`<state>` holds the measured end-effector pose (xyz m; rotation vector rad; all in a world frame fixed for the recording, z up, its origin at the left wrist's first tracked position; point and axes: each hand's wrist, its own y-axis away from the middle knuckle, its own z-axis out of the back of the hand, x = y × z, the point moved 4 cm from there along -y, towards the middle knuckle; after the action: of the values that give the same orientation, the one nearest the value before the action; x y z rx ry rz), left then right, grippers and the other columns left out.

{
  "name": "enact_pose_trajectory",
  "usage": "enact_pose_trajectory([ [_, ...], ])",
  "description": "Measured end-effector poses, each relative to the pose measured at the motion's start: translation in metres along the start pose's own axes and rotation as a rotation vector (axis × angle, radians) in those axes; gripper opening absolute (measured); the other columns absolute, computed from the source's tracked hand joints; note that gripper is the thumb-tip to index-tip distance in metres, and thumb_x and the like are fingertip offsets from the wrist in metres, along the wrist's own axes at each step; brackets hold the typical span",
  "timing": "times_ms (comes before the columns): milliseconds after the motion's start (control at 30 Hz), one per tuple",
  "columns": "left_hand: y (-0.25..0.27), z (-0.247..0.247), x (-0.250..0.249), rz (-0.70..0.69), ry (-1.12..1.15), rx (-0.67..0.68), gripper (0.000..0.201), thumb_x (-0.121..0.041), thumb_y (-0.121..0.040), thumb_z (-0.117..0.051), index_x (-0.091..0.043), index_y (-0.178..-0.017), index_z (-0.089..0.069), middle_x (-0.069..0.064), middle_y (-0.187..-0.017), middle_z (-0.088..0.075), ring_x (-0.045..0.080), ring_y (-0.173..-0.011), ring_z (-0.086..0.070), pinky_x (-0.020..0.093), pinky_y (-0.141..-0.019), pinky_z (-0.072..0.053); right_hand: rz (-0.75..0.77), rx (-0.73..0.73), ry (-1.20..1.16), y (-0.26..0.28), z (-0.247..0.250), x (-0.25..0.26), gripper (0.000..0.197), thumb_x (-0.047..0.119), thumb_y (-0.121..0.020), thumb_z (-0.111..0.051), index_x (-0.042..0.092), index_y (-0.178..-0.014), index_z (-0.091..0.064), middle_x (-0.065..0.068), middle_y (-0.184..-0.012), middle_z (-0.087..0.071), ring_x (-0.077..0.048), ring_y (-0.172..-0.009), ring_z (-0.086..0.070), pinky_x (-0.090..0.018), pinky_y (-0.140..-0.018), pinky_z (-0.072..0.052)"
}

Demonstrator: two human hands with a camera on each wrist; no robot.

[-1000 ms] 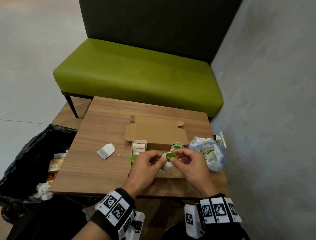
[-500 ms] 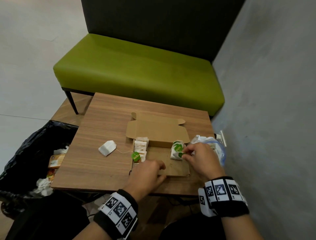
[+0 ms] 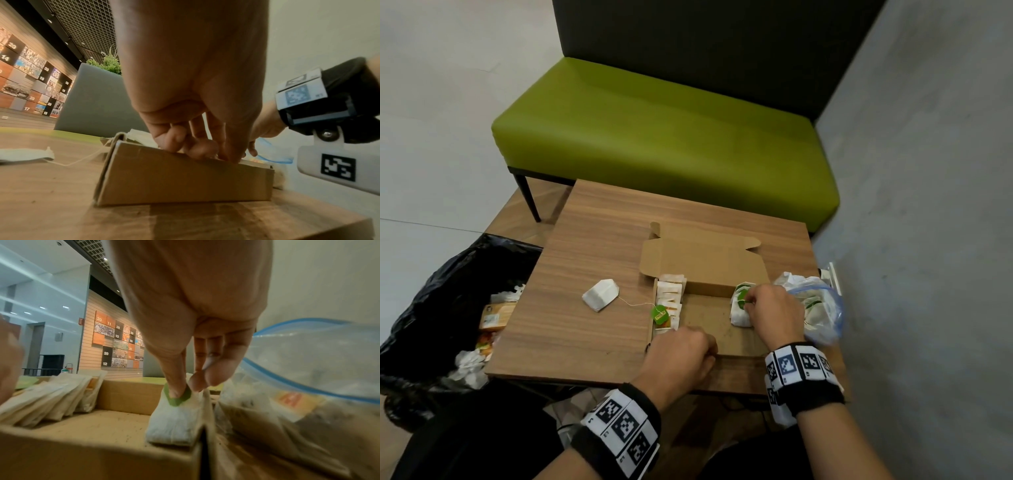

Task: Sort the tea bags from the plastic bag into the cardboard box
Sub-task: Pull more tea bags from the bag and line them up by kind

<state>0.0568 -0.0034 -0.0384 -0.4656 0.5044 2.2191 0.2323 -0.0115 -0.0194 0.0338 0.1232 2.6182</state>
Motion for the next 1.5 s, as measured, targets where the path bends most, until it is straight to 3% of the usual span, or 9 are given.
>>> enact_pose_trajectory([
  [233,0.002,0.001,-0.001,-0.016,0.041,-0.034,0.025,-0.034,-0.097,-0.052,-0.031,-0.12,-0.063,-0.008,-0.12,-0.062,0.012,-0.106,-0.059,0.034,-0.089,-0.053,-0.015,-0.054,-0.022,0.003,-0.004,0.002,0.018,0.017,-0.092,-0.062,0.021,-0.109,-0.067,-0.003,-0.109,-0.063,-0.027,-0.093,-0.066,-0.038,-0.075,-0.053],
  [367,0.009,0.023,0.001,-0.014,0.196,-0.186,0.025,-0.032,-0.099,-0.052,-0.03,-0.121,-0.064,-0.015,-0.12,-0.062,-0.001,-0.094,-0.056,0.017,-0.086,-0.045,-0.012,-0.076,-0.076,0.005,-0.002,0.004,0.025,0.018,-0.091,-0.065,0.019,-0.116,-0.064,-0.003,-0.112,-0.062,-0.026,-0.095,-0.065,-0.037,-0.077,-0.053],
  [500,0.019,0.058,0.046,0.231,0.465,-0.508,0.016,-0.026,-0.095,-0.059,-0.028,-0.108,-0.068,-0.014,-0.088,-0.068,-0.002,-0.072,-0.057,0.021,-0.073,-0.049,0.018,-0.117,-0.2,0.015,0.005,0.008,0.025,0.025,-0.093,-0.064,0.019,-0.117,-0.066,-0.001,-0.113,-0.064,-0.021,-0.098,-0.062,-0.033,-0.081,-0.048],
  [567,0.022,0.071,0.081,0.404,0.466,-0.633,0.017,-0.022,-0.096,-0.058,-0.025,-0.112,-0.064,-0.007,-0.096,-0.069,0.006,-0.077,-0.062,0.027,-0.073,-0.052,0.034,-0.16,-0.283,0.023,0.01,0.01,0.024,0.026,-0.091,-0.066,0.018,-0.114,-0.068,0.0,-0.109,-0.065,-0.018,-0.096,-0.06,-0.03,-0.078,-0.046],
  [733,0.012,0.067,0.153,0.694,0.252,-0.459,0.049,-0.024,-0.092,-0.065,-0.01,-0.135,-0.048,0.012,-0.135,-0.055,0.03,-0.123,-0.052,0.044,-0.101,-0.044,0.073,-0.278,-0.388,0.04,0.019,0.022,0.019,0.026,-0.089,-0.068,0.018,-0.105,-0.072,0.002,-0.097,-0.068,-0.014,-0.083,-0.059,-0.025,-0.07,-0.037],
  [967,0.013,0.052,0.158,0.787,0.084,-0.313,0.032,-0.029,-0.09,-0.065,-0.012,-0.116,-0.054,0.012,-0.123,-0.058,0.033,-0.117,-0.053,0.046,-0.099,-0.041,0.108,-0.259,-0.438,0.057,0.024,0.043,0.021,0.029,-0.09,-0.066,0.019,-0.108,-0.072,0.004,-0.1,-0.067,-0.015,-0.087,-0.061,-0.028,-0.07,-0.045],
  [1167,0.024,0.048,0.162,0.811,0.302,-0.283,0.023,-0.039,-0.082,-0.067,-0.017,-0.08,-0.059,0.007,-0.096,-0.067,0.028,-0.094,-0.062,0.048,-0.09,-0.051,0.181,-0.176,-0.451,0.064,0.025,0.066,0.02,0.031,-0.093,-0.064,0.022,-0.109,-0.072,0.014,-0.093,-0.056,-0.001,-0.071,-0.05,-0.009,-0.058,-0.032],
  [1333,0.046,0.076,0.134,0.565,0.836,-0.523,0.016,-0.023,-0.086,-0.074,-0.015,-0.078,-0.063,0.002,-0.074,-0.068,0.015,-0.07,-0.065,0.029,-0.063,-0.052,0.198,-0.097,-0.663,0.076,0.03,0.074,0.016,0.039,-0.091,-0.065,0.028,-0.09,-0.076,0.016,-0.072,-0.066,-0.001,-0.063,-0.059,-0.022,-0.059,-0.05],
  [1500,0.065,0.101,0.078,0.324,1.227,-0.525,0.013,-0.015,-0.084,-0.074,-0.007,-0.093,-0.071,0.011,-0.082,-0.075,0.012,-0.07,-0.065,0.021,-0.057,-0.045,0.162,0.225,-1.22,0.102,0.022,0.087,0.061,0.061,-0.097,-0.036,0.018,-0.082,-0.076,-0.004,-0.077,-0.075,-0.015,-0.066,-0.066,-0.031,-0.064,-0.052],
])
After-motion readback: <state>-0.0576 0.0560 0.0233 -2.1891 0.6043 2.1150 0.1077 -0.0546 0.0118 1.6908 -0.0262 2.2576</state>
